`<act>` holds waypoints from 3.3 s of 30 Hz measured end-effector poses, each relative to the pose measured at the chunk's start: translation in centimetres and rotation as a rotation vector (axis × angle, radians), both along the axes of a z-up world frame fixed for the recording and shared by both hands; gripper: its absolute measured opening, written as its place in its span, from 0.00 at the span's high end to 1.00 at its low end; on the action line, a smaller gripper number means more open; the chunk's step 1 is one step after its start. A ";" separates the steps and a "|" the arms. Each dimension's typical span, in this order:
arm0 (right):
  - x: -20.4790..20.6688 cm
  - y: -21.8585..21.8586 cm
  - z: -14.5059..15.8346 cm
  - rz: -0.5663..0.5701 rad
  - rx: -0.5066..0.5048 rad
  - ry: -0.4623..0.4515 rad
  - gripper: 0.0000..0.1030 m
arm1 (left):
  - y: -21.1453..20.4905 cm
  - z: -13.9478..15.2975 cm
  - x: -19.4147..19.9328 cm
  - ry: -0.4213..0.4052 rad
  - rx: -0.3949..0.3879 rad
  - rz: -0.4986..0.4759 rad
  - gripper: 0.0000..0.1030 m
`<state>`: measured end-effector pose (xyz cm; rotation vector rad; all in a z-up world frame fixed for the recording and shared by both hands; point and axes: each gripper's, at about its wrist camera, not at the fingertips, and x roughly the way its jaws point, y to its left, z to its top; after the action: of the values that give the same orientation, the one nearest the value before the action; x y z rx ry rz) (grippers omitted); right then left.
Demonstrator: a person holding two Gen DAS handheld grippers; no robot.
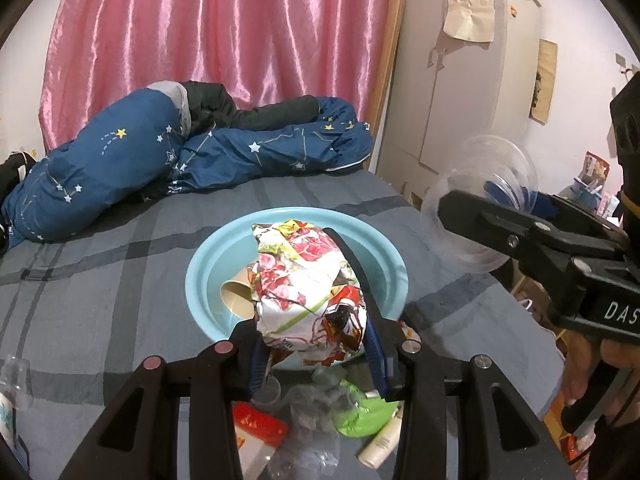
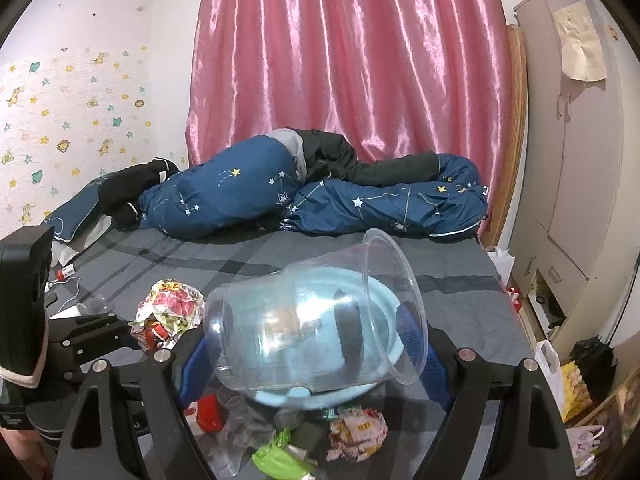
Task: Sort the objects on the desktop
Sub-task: 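Lift the floral wrapper with the left gripper while the right gripper carries the clear cup toward the basin, then release the wrapper into the basin with the left gripper while the right gripper drops the clear cup in, then withdraw both grippers from the basin back toward the remaining items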
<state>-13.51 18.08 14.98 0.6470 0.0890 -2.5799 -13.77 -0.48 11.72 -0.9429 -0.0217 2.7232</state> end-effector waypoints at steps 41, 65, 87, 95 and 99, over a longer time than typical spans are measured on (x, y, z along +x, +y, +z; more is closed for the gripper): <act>-18.2 -6.6 -8.0 0.008 0.015 -0.239 0.15 | -1.2 -7.3 -15.8 -0.187 -0.007 0.026 0.56; -18.2 -5.8 -8.0 -0.066 0.039 -0.295 0.00 | -1.2 -7.1 -14.6 -0.193 -0.028 0.079 0.00; -11.6 -3.9 -2.3 -0.076 0.042 -0.214 0.00 | -2.0 -2.4 -7.6 -0.128 -0.060 0.102 0.00; -8.6 -2.8 -1.5 -0.080 0.072 -0.182 0.00 | -3.0 -2.7 -4.6 -0.135 -0.080 0.118 0.00; -7.3 -1.9 -1.6 -0.083 0.084 -0.178 0.00 | -3.7 -3.4 -3.8 -0.147 -0.086 0.124 0.00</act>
<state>-20.84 16.15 13.33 0.9269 0.1154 -2.5953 -17.56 -4.17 8.36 -1.2023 0.0094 2.7796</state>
